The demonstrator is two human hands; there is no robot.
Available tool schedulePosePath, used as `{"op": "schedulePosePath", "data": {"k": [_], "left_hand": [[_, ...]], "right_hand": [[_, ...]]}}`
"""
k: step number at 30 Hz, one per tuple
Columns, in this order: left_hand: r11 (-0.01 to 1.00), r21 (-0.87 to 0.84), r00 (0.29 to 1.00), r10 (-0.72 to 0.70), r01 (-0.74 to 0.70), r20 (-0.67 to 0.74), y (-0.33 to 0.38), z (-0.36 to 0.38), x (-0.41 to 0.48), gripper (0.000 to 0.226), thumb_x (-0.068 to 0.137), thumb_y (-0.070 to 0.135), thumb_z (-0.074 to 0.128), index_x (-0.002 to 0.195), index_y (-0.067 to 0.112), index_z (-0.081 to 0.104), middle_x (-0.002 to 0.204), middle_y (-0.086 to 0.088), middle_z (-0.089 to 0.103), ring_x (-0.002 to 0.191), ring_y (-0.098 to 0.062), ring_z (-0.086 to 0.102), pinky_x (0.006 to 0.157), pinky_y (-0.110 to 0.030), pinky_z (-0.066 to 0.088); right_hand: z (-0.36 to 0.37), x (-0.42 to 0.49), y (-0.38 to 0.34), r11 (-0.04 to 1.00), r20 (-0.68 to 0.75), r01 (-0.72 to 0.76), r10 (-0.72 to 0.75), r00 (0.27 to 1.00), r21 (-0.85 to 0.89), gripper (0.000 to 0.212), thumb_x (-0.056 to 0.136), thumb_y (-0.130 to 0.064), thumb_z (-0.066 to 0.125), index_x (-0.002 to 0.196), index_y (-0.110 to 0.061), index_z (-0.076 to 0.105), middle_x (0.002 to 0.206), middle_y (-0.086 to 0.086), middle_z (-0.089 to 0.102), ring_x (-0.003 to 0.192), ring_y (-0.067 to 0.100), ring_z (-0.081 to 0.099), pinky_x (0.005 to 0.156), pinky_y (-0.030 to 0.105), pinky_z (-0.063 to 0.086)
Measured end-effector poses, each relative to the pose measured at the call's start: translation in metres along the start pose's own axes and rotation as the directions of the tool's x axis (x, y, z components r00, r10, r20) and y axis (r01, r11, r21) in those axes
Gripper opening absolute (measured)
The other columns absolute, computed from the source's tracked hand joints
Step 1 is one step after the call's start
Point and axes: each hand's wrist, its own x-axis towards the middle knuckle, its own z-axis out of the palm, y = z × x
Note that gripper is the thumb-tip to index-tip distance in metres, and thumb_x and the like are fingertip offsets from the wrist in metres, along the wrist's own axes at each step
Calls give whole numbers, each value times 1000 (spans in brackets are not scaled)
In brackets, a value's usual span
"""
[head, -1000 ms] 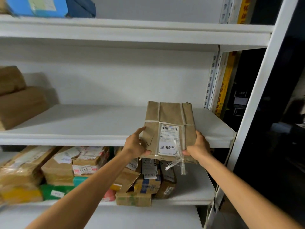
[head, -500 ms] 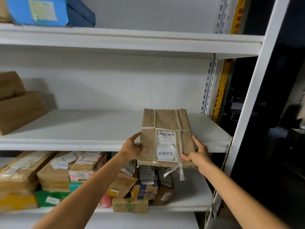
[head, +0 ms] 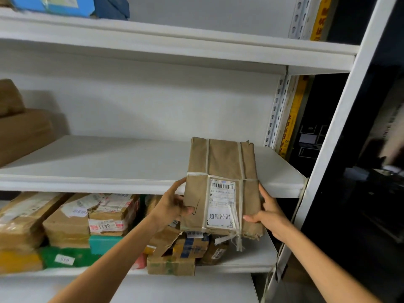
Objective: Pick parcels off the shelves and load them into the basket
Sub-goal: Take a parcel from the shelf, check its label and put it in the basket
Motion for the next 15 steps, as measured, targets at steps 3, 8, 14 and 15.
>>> {"op": "schedulePosePath", "data": {"k": [3,8,14,15], "left_hand": [[994,-24,994,107,-106,36,-13,-7,-1,91,70,-23,67,144,20,36,77,-16,67,82,-17,70,69,-24,57],[983,-65,958,180,-169,223,-20,-29,2,87,75,-17,67,139,34,39,93,-24,66,85,-25,68,60,-26,55],[976,-197,937,148,-87,317,-40,-33,-6,86,65,-22,69,121,42,54,79,-8,62,89,-29,64,77,-40,57],[976,-186,916,172,-109,362,-41,-31,-10,86,65,-21,70,123,39,51,75,-5,63,85,-23,66,74,-32,56]], "right_hand": [[9,-17,6,995,-27,49,-47,999,84,112,67,16,76,150,-36,22,136,5,56,117,15,58,93,30,52],[37,-52,9,993,-195,47,-26,980,104,105,71,17,72,150,-33,26,121,2,65,107,10,63,95,32,51],[81,-123,10,991,-471,69,-7,882,113,103,68,19,73,141,-42,35,113,0,70,107,14,65,94,36,51],[86,-138,10,993,-502,64,-3,865,104,103,67,20,73,138,-45,36,113,0,70,108,15,65,95,36,51]]}}
